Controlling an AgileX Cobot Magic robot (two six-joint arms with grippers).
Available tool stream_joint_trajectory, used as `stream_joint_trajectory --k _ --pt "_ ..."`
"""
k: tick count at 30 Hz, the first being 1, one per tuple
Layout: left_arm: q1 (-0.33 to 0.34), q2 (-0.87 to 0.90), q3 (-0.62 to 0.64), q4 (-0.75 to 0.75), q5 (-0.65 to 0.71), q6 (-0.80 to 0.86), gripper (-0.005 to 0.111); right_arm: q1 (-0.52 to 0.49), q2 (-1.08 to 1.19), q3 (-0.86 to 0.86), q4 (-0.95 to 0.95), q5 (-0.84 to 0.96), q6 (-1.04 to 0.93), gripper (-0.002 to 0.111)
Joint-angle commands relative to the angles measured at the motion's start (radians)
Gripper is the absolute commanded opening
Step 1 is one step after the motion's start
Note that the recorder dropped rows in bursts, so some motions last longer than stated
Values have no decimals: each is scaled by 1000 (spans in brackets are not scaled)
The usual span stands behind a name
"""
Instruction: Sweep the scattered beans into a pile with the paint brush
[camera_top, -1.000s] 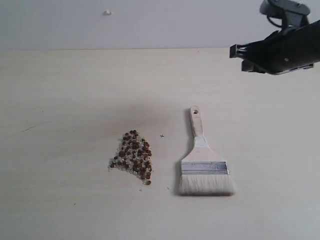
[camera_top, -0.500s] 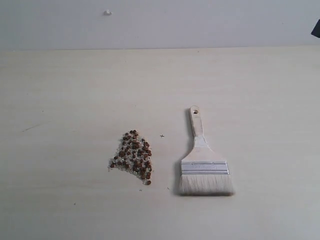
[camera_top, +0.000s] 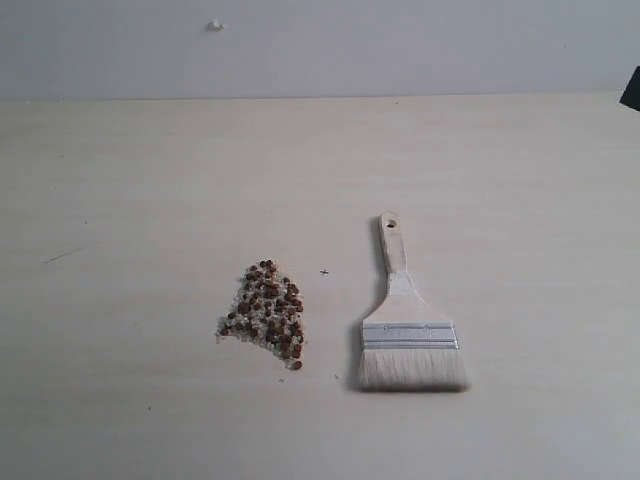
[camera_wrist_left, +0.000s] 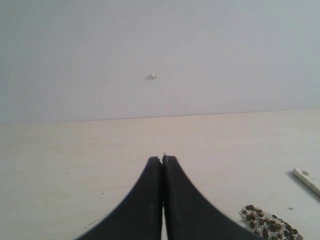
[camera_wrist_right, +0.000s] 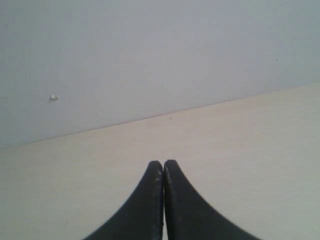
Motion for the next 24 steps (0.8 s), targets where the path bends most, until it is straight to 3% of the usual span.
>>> stream_joint_trajectory --k 1,21,24 --pt "3 -8 0 -6 3 -1 0 2 -26 7 -10 8 0 0" --pt "3 -8 0 -6 3 -1 0 -3 -42 7 -45 8 -29 0" --pt "3 -8 0 -6 3 -1 0 -107 -208 30 -55 141 -57 0"
